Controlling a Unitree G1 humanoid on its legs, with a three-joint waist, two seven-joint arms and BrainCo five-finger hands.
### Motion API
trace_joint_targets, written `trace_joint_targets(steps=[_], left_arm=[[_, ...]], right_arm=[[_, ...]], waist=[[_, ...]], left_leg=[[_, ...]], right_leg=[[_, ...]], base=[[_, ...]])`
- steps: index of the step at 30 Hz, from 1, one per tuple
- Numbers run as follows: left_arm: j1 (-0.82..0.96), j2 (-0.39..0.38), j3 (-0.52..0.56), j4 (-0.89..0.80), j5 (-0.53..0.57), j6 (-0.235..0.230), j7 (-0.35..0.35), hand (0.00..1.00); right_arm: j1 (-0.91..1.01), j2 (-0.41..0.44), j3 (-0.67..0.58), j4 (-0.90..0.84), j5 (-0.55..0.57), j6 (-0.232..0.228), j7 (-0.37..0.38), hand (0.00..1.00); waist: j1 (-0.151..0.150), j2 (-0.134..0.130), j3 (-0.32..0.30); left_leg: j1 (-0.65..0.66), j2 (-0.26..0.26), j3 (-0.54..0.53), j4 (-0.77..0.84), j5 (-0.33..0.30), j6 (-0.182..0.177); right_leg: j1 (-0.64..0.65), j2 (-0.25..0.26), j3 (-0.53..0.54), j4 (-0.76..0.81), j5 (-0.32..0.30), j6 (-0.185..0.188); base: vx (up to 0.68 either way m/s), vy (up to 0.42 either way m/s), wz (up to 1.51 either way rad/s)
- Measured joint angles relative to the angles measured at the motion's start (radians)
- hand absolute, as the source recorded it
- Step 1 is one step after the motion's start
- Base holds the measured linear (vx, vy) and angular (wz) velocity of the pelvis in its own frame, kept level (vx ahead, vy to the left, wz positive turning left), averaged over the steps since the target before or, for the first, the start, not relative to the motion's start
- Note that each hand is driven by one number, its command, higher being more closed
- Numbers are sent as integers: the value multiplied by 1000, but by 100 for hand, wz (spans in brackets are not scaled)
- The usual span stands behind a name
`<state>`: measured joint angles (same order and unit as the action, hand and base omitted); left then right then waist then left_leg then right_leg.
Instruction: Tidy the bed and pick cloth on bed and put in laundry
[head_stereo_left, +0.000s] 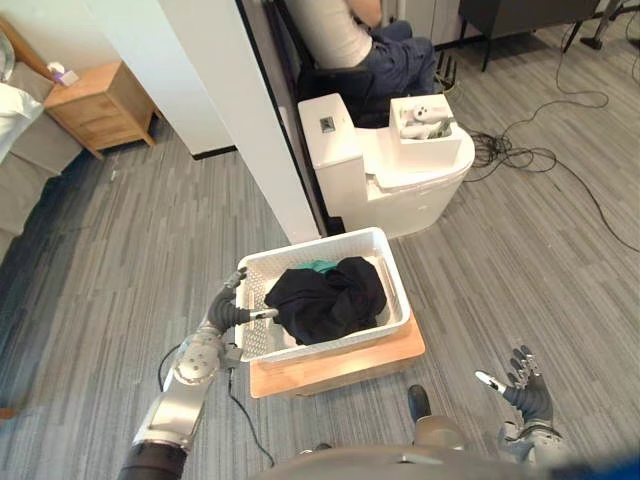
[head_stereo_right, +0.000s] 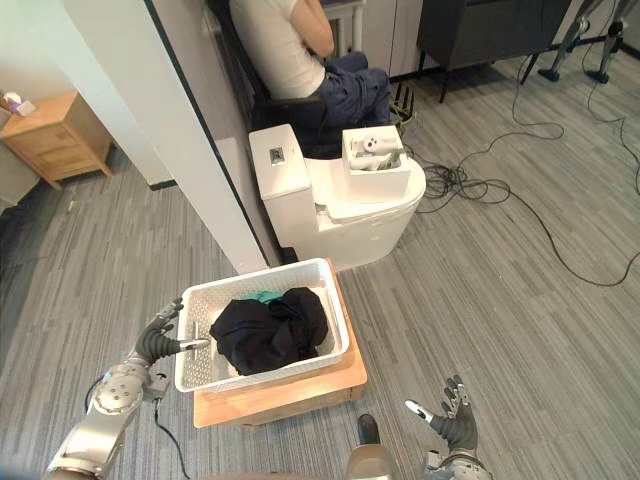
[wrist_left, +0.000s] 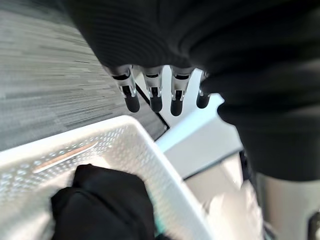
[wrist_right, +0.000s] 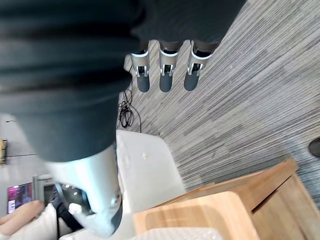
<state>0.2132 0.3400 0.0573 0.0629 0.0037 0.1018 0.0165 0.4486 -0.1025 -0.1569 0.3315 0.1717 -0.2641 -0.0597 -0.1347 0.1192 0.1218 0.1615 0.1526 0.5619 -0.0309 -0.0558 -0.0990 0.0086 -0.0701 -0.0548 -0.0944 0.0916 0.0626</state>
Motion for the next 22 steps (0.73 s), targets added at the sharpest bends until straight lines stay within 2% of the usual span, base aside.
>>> trace_joint_targets(steps=[2, 5, 7, 10, 15, 18, 20, 21, 22], left_arm=[[21, -32, 31, 29, -52, -14, 31, 0], [64, -109, 90, 193, -164, -49, 34, 0], [103, -165, 125, 351, -223, -80, 33, 0], [140, -236, 174, 545, -281, -109, 32, 0], [151, -301, 268, 776, -337, -148, 3, 0], [146, -327, 307, 839, -295, -148, -13, 0], [124, -339, 322, 873, -138, -129, -18, 0], [117, -342, 327, 874, -97, -122, -15, 0], [105, -348, 338, 875, -9, -102, -9, 0]], right_arm=[[7, 15, 4, 13, -1, 3, 4, 0], [13, 19, 35, 73, -46, 17, 4, 0], [-6, 26, 61, 155, -67, 23, -4, 0], [-40, 38, 64, 286, -65, 31, 2, 0], [-105, 56, 29, 449, -57, 40, 44, 0], [-132, 57, 3, 501, -54, 67, 57, 0], [-144, 58, -21, 522, -1, 112, 75, 0], [-147, 64, -28, 528, 6, 123, 79, 0], [-154, 62, -32, 540, 5, 141, 88, 0]], waist=[[21, -4, -7], [46, -22, -49], [73, -38, -72], [105, -65, -91], [130, -90, -110], [131, -95, -114], [136, -93, -116], [138, -93, -116], [140, -92, -116]], left_leg=[[15, 4, -9, 0, 0, -1], [17, 8, -36, -2, -1, -3], [26, 10, -49, -4, -3, -5], [33, 9, -64, -8, -13, -7], [50, 8, -62, -37, -7, -12], [77, 7, -58, -47, -1, -15], [83, 5, -52, -54, 0, -17], [84, 6, -50, -55, 0, -17], [85, 7, -48, -55, 0, -18]], right_leg=[[19, 2, -11, 0, -5, -4], [38, 2, -44, -1, -20, -3], [53, 1, -58, -1, -28, -4], [71, -2, -77, -5, -44, 4], [83, -4, -96, -1, -52, 1], [105, -2, -97, -1, -59, 4], [105, -1, -96, -1, -62, 7], [104, 0, -95, -1, -63, 7], [105, 1, -95, -1, -64, 7]], base=[[-14, -46, 15], [-9, -40, 29], [8, -30, 18], [-1, -13, 21], [29, -8, 12], [45, 1, 0], [41, 4, -4], [39, -10, -5], [0, 0, 0]])
